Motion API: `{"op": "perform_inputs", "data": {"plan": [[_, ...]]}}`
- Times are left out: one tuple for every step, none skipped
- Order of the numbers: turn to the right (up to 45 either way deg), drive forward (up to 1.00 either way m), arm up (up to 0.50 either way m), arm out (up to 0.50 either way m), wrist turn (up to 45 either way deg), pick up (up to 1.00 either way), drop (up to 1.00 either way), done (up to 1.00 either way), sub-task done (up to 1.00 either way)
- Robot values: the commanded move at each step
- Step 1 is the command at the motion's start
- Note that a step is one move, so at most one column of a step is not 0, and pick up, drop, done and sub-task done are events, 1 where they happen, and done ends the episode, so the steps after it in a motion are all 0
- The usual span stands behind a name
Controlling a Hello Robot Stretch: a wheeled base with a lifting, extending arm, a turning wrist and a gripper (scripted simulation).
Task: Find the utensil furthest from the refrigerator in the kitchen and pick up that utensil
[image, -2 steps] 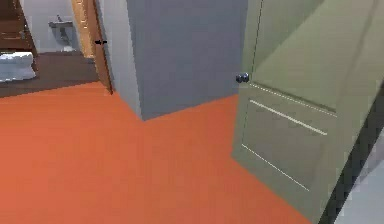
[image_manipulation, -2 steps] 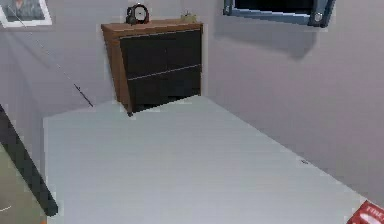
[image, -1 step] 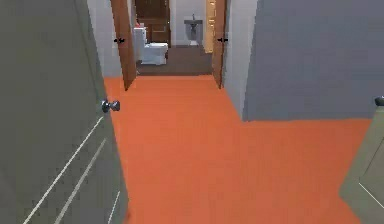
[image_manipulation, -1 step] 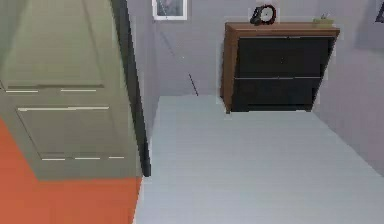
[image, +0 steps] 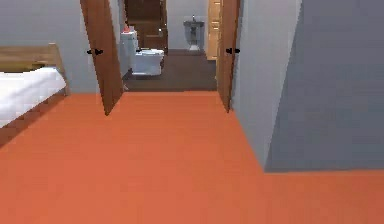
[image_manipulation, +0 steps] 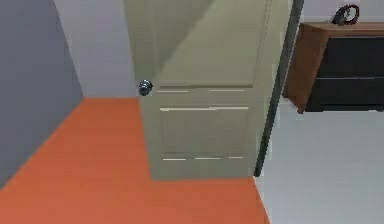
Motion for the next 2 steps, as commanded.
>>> {"op": "perform_inputs", "data": {"plan": [[0.0,1.0,0.0,0.0,0.0,0.0,0.0,0.0,0.0],[0.0,1.0,0.0,0.0,0.0,0.0,0.0,0.0,0.0]]}}
